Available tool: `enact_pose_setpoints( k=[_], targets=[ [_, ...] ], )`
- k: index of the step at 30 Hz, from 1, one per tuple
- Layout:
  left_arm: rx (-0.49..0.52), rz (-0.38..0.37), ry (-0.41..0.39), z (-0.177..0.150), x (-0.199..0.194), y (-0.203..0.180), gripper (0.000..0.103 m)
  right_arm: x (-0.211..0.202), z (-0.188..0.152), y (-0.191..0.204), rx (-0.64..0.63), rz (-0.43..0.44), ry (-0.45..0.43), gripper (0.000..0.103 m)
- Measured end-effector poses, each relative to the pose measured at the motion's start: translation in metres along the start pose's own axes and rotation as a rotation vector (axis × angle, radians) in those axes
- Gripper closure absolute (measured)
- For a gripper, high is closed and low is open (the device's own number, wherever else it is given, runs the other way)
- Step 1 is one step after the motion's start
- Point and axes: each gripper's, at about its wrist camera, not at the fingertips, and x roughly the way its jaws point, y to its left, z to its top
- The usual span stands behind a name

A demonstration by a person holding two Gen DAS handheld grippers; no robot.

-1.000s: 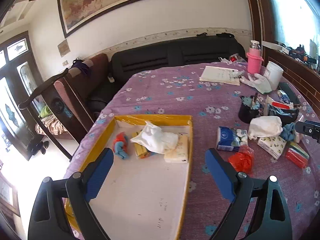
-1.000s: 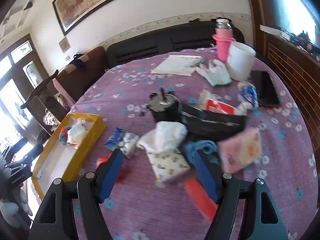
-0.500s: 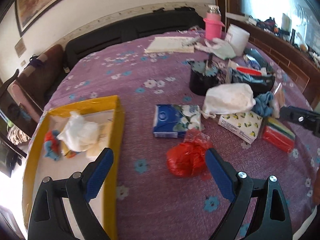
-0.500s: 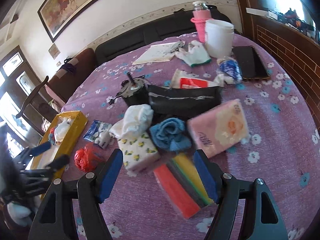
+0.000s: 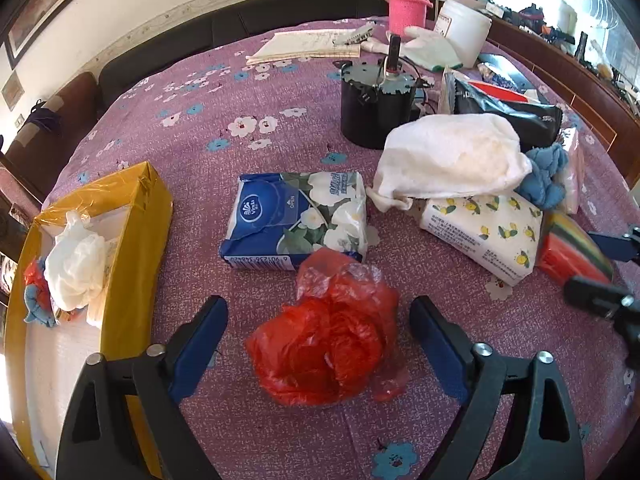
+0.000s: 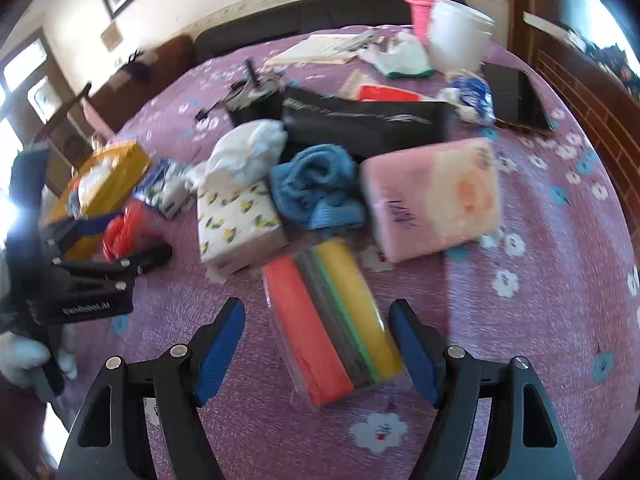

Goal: Organize soft objects
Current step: 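Grasp the red plastic bag with left tool while right grasps the bagged rainbow sponge strips, then carry both held items into the yellow tray and open both tools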

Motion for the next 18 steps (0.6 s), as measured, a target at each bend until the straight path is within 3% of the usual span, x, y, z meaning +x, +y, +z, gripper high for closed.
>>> enact_pose_setpoints(
  k=[1,2,4,7,10,12,18],
  targets=[
    [-0.011,-0.031,0.0,-0.001,-0.001,0.001,0.05,0.001,0.0,0.005,-0.02,-0.013,0.004,0.025],
    [-0.024,-0.064,0.004,-0.001,-0.004,0.002,0.058,0.002,-0.001,0.008,-0.035,-0.025,0.009,0.025],
    [-0.018,-0.047,-0.004,-0.003,-0.01,0.002,0.06,0.004,-0.002,0.012,-0.053,-0.051,0.015,0.025],
    [-0.034,-0.085,-0.014,-0.008,-0.018,0.005,0.06,0.003,-0.005,0.014,-0.064,-0.079,0.024,0.025],
    [-0.068,-0.127,-0.037,-0.014,-0.032,0.011,0.06,0.0,-0.008,0.016,-0.078,-0.125,0.028,0.048],
    [-0.091,-0.164,-0.058,-0.018,-0.044,0.016,0.06,-0.006,-0.01,0.014,-0.058,-0.097,0.036,0.058],
    [-0.152,-0.217,-0.125,-0.035,-0.088,0.041,0.06,-0.026,-0.023,0.023,-0.057,-0.075,0.029,0.06]
  ],
)
